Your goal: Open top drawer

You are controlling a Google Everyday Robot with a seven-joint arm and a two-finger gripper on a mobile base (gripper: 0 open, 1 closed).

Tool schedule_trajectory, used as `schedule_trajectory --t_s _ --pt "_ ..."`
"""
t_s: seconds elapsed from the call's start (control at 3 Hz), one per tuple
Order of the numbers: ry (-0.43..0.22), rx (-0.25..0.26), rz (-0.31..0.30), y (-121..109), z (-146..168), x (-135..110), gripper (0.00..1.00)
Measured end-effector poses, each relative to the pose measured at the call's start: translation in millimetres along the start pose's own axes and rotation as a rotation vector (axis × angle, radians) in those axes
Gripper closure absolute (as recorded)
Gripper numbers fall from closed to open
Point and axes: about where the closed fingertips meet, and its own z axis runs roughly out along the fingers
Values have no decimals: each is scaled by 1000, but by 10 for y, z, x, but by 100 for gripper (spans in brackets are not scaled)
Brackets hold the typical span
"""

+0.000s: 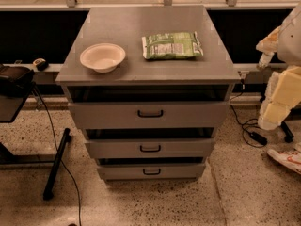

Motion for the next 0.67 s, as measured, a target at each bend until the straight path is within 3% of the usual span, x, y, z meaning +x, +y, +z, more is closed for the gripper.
schedule_trajectory --t_s 0.33,0.67 --pt "0 0 0 0 0 0 0" --pt "-6 0 -33 68 276 -11 0"
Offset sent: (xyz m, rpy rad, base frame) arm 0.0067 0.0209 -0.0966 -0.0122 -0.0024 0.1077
